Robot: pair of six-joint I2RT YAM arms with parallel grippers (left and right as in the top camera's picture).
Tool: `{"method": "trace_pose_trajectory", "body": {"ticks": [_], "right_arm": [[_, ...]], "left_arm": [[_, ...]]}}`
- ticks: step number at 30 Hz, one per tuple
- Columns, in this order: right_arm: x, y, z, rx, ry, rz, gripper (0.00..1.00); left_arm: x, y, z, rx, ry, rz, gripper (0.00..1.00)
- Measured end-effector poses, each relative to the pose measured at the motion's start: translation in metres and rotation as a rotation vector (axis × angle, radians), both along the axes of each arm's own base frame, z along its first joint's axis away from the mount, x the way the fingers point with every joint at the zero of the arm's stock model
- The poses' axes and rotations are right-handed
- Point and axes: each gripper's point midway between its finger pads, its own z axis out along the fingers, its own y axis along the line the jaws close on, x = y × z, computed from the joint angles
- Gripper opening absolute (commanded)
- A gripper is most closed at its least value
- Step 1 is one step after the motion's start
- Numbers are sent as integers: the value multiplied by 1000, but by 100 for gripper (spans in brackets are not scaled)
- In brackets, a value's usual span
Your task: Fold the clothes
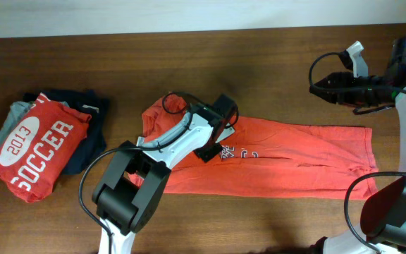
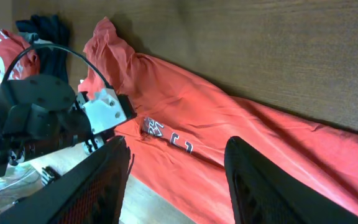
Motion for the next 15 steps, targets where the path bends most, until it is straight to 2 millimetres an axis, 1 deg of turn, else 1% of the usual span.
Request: {"method": "trace_pose_trajectory", "body": {"ticks": [2, 5, 10, 12, 15], "right_arm": [[0, 0, 0, 0, 0, 0, 52], [0, 0, 0, 0, 0, 0, 52], [0, 0, 0, 0, 0, 0, 52], [0, 0, 0, 0, 0, 0, 52], [0, 0, 0, -1, 0, 0, 52]], "left_arm": [[-9, 7, 2, 30, 39, 0, 11], [-11, 9, 9, 46, 58, 0, 11], [-2, 0, 31, 25, 41, -1, 11], [0, -5, 35, 12, 31, -6, 12], [-1, -10, 35, -1, 31, -13, 13]]}}
